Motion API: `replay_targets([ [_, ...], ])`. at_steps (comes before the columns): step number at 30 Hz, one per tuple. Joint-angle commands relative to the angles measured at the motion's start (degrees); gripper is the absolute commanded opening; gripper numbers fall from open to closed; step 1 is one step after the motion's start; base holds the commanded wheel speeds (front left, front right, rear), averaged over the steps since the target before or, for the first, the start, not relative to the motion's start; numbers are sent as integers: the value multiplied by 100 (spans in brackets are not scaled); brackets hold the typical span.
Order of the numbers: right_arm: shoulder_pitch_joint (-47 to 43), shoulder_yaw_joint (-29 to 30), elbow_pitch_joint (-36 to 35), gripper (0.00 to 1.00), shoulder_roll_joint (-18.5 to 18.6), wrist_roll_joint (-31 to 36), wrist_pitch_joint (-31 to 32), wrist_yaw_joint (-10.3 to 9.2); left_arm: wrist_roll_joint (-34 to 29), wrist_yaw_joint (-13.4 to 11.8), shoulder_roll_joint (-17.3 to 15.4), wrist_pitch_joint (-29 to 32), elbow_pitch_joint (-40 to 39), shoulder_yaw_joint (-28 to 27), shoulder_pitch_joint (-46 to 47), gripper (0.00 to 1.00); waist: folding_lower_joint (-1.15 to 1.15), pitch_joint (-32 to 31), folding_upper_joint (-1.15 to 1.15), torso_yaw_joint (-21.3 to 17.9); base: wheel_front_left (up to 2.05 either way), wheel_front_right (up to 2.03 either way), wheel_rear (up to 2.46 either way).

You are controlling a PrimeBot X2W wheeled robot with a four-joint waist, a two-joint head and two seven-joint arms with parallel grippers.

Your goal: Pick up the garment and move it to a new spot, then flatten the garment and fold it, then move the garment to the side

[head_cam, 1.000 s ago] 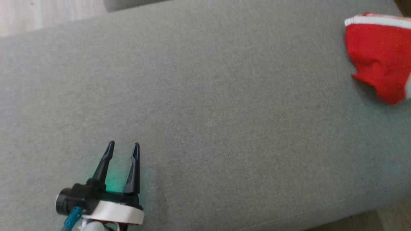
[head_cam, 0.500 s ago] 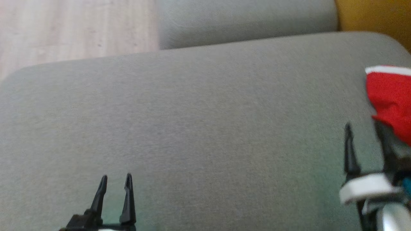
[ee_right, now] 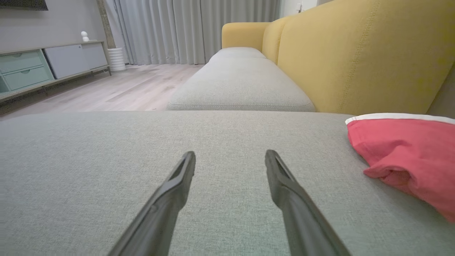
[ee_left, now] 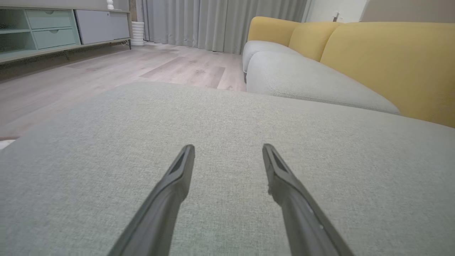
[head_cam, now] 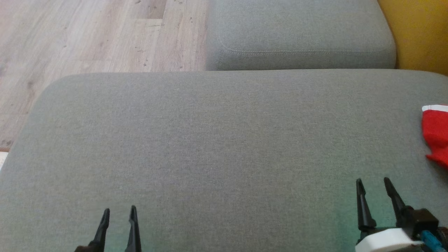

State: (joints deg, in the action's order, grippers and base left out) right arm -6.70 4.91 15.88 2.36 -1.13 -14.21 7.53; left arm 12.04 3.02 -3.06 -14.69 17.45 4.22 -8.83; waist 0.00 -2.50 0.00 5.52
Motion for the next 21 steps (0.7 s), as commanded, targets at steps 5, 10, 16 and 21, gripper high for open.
replay_targets([
  [5,137,-265,-229,100,53,-122,-78,-4,37,-37,17,-31,-117,-211,157,100,0,4,0,6,0,0,0],
  [10,-62,-140,297,0,-5,-107,14,0,37,1,11,13,362,-23,-40,0,0,4,0,6,0,0,0],
  [16,25,-101,300,0,-3,-532,136,0,416,22,11,128,346,-88,48,0,0,16,0,-21,0,0,0],
  [21,68,-100,267,0,0,-897,209,0,738,40,12,207,311,-124,104,0,0,27,0,-44,0,0,0],
])
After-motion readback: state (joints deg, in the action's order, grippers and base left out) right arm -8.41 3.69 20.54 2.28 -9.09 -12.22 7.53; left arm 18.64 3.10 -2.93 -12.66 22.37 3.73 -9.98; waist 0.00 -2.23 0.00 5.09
